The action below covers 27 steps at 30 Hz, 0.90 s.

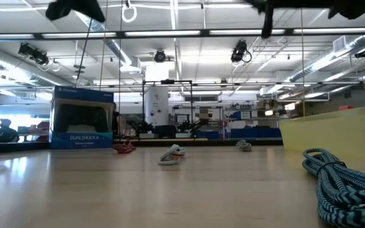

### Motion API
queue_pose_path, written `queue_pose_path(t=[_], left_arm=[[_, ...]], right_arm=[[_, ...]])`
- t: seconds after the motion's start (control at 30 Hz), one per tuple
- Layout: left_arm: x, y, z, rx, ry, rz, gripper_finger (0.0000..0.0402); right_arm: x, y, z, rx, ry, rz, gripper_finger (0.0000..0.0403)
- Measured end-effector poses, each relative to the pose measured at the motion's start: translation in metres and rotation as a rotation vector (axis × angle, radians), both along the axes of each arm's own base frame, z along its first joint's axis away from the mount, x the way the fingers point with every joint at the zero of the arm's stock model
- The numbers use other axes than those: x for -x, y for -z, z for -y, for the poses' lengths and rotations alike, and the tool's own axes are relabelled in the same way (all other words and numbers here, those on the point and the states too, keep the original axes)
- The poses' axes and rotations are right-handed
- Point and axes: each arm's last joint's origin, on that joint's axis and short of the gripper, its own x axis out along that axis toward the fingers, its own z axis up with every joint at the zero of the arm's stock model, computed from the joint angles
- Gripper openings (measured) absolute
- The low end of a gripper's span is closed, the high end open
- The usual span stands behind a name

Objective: Pick and place USB-C Cables
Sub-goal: Put the pink USB cable into the yellow container

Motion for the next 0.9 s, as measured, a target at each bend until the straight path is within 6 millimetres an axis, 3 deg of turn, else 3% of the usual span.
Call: queue_pose_path(t=[0.23,0.37,0.5,0.67,0.9], left_arm=[[-0.03,0.03,-0.015,0.197,0.083,-0.219,0.0025],[-0.05,0.051,-0.016,0.2,0.113,-0.356,0.0026],[-0.07,0.072,-0.029,0.164,0.049,-0.432,0.0044],[-0.094,0.098,-0.052,0.193,0.014,-0.478,0.0115],[-0.105,0.13,-0.077,0.318,-0.178,-0.542,0.0248]], right_arm=[[-0.02,0.052,-0.001,-0.1,-0.155,-0.403,0.0068],[-0.03,0.067,-0.009,-0.116,-0.271,-0.483,0.0105],[-0.035,0.076,-0.015,-0.15,-0.33,-0.516,0.0136],[-0.038,0.077,-0.017,-0.165,-0.409,-0.51,0.0164],[-0.033,0.074,-0.022,-0.219,-0.582,-0.512,0.0181]])
